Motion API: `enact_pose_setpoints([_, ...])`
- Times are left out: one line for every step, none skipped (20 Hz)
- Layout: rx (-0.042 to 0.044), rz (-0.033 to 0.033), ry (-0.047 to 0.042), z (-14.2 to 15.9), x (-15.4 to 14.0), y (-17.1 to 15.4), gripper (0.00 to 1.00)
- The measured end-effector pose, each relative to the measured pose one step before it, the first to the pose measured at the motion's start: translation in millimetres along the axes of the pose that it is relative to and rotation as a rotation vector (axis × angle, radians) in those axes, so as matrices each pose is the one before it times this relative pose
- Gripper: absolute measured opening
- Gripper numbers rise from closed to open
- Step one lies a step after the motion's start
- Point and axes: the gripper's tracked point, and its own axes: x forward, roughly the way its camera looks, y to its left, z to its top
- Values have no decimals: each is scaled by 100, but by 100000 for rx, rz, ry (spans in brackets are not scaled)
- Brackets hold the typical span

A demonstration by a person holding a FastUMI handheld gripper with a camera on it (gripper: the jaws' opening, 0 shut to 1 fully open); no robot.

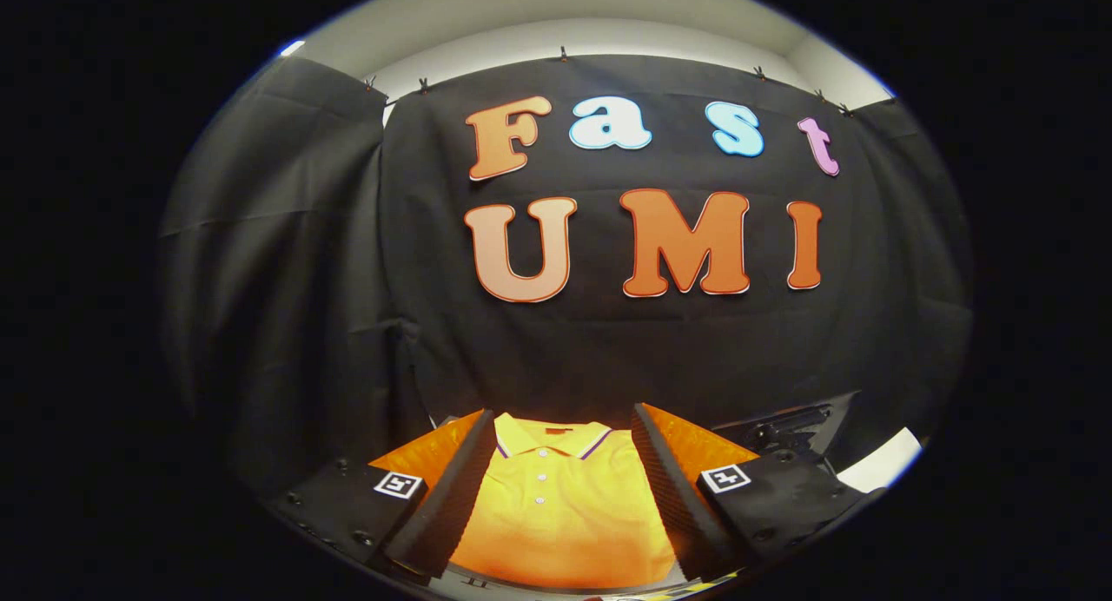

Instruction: Put the clothes into the washing machine and then close the washing machine lid.

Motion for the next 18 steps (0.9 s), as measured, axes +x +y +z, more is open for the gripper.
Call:
enact_pose_setpoints([758,-5,1460,-721,637,379,100])
enact_pose_setpoints([1178,-431,1573,-612,839,205,100])
enact_pose_setpoints([216,-287,1937,-652,751,125,100])
enact_pose_setpoints([-109,-279,2250,-751,856,209,100])
enact_pose_setpoints([653,198,2316,-830,840,448,100])
enact_pose_setpoints([-225,509,2397,-659,841,378,100])
enact_pose_setpoints([3,-340,1530,-405,611,45,100])
enact_pose_setpoints([-51,85,1986,-506,869,246,100])
enact_pose_setpoints([141,-614,1134,-369,645,35,100])
enact_pose_setpoints([504,-665,1659,-300,786,-23,100])
enact_pose_setpoints([64,271,1680,-422,679,254,100])
enact_pose_setpoints([302,-742,2954,-797,650,-37,100])
enact_pose_setpoints([382,230,2620,-676,760,177,100])
enact_pose_setpoints([474,-271,3257,-681,757,101,100])
enact_pose_setpoints([516,-204,3629,-862,841,-13,100])
enact_pose_setpoints([-79,-574,3738,-777,768,-151,100])
enact_pose_setpoints([272,-1498,3626,-839,662,-407,100])
enact_pose_setpoints([122,-890,3656,-623,703,-267,100])
